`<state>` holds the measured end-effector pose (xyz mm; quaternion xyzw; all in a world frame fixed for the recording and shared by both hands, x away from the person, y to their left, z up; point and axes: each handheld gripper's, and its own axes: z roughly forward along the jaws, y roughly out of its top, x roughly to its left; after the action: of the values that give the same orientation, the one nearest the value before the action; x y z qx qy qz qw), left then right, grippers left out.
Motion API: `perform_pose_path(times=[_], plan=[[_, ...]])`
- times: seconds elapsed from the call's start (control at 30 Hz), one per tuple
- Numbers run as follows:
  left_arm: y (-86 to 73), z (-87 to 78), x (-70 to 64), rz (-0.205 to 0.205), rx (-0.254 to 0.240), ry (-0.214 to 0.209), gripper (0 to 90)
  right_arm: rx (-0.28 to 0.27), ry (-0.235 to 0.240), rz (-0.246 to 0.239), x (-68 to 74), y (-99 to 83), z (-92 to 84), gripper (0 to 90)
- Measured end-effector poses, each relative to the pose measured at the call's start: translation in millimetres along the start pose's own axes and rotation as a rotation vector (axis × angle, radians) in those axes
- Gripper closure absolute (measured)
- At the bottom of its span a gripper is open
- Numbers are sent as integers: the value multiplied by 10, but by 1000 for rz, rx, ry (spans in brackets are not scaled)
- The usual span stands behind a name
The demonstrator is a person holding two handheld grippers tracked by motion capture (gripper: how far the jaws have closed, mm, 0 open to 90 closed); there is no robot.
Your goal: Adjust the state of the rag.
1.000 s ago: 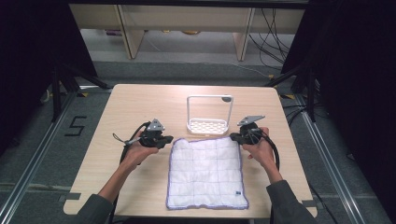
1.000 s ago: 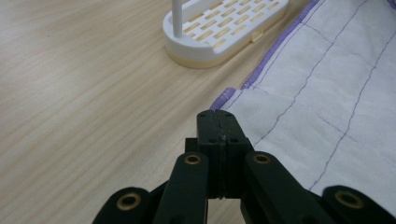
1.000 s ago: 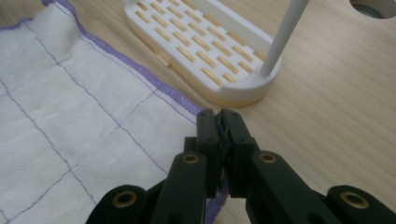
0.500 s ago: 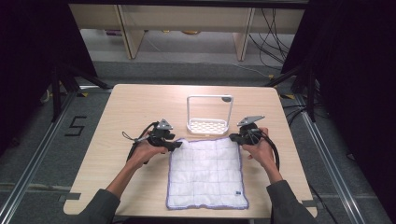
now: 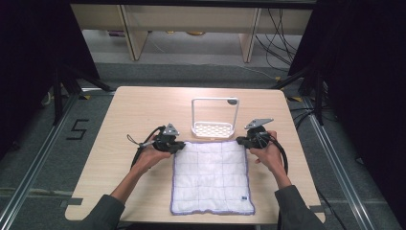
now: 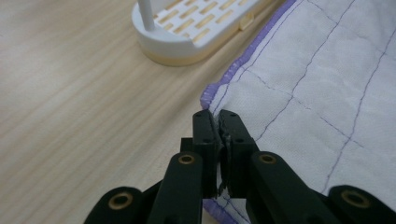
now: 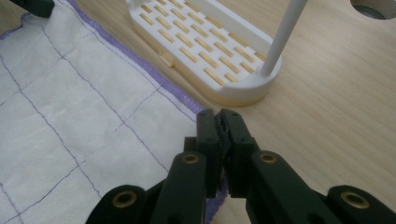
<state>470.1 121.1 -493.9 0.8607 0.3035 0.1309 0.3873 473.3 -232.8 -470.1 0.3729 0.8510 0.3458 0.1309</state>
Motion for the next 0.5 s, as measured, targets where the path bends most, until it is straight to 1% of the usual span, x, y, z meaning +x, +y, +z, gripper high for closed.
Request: perform_pose_path(times=[0.03,0.07,0.1,0.13,0.17,0.2,0.23,0.27,0.3,0.33,0.37,0.4,0.43,0.47,0.5], plan=[[30,-70,14,8,-14,8,855,-14,-2,-5,-8,6,-39,872],[30,-70,14,8,-14,8,855,-14,-2,-5,-8,6,-39,872],[50,-103,9,1,-34,12,855,-44,-1,-20,-18,10,-54,872],[70,-138,3,8,-38,18,855,-43,-3,11,0,23,-99,873],[98,-185,-24,10,-66,16,854,-86,-8,-32,-6,46,-150,873],[98,-185,-24,10,-66,16,855,-86,-8,-32,-6,46,-150,873],[115,-238,-53,19,-75,19,855,-71,4,-7,20,57,-194,873],[133,-317,-106,27,-98,20,854,-100,-3,-52,35,74,-276,873],[141,-369,-141,38,-106,15,854,-101,4,-62,59,80,-333,873],[141,-369,-141,38,-106,15,854,-102,12,-49,102,72,-394,873],[147,-477,-225,68,-117,5,854,-124,7,-68,124,62,-448,873],[147,-477,-225,68,-117,5,854,-124,7,-68,124,62,-448,873],[141,-533,-272,84,-122,5,854,-140,14,-86,154,52,-511,873],[133,-593,-324,101,-121,5,854,-153,10,-87,198,34,-579,873],[107,-706,-422,125,-129,-1,853,-176,22,-101,279,-10,-713,873]])
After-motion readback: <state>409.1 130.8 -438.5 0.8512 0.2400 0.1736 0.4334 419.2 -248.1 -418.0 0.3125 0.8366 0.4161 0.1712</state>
